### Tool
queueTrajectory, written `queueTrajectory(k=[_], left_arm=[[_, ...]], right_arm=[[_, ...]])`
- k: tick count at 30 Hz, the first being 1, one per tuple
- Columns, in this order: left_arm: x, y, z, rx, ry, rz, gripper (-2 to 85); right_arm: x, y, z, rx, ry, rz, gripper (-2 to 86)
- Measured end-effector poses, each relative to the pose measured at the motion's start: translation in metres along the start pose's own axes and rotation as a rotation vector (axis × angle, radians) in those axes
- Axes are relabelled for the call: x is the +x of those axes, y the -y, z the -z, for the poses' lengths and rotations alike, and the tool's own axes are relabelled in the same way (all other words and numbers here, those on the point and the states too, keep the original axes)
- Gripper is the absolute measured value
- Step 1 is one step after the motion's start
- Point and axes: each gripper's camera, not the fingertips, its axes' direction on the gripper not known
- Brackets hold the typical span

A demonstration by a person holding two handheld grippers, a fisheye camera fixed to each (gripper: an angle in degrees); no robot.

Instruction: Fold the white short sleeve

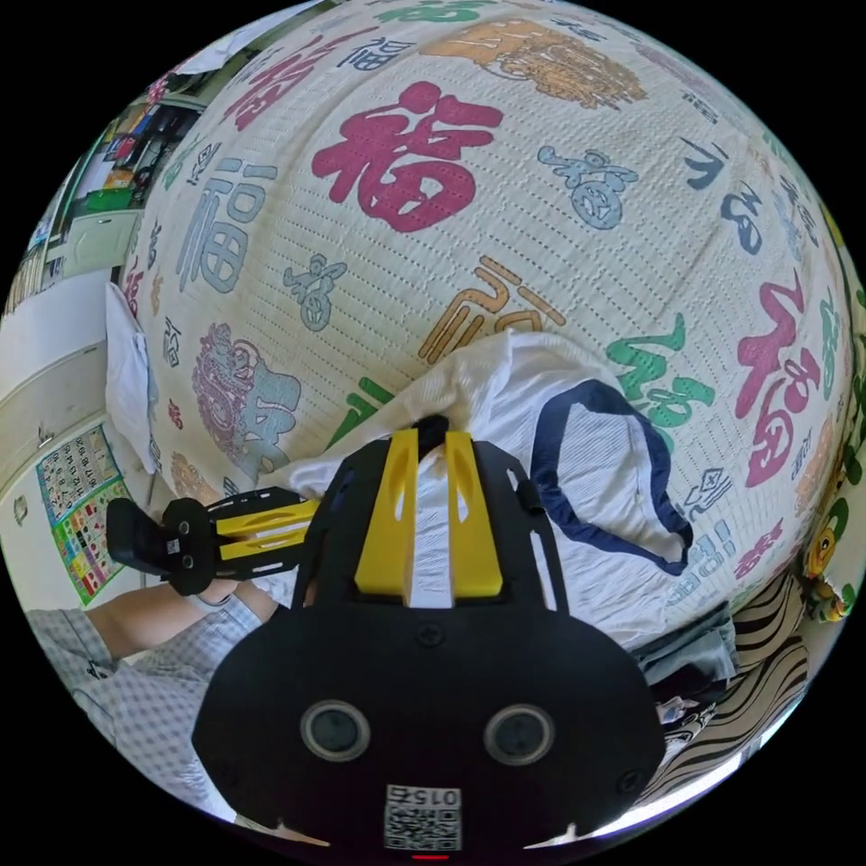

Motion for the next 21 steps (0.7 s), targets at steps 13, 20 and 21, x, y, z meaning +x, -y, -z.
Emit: queueTrajectory(k=[13, 20, 21], left_arm=[[-0.068, -0.034, 0.101, 0.344, 0.141, 0.258, -0.5], [-0.113, -0.041, 0.083, 0.277, 0.127, 0.360, 0.1], [-0.115, -0.042, 0.080, 0.264, 0.113, 0.356, 0.4]], right_arm=[[-0.052, 0.013, 0.060, 0.256, 0.120, 0.174, 0.0], [-0.076, 0.046, 0.001, 0.151, -0.015, 0.164, 2.1], [-0.075, 0.040, 0.000, 0.157, -0.032, 0.170, 2.9]])
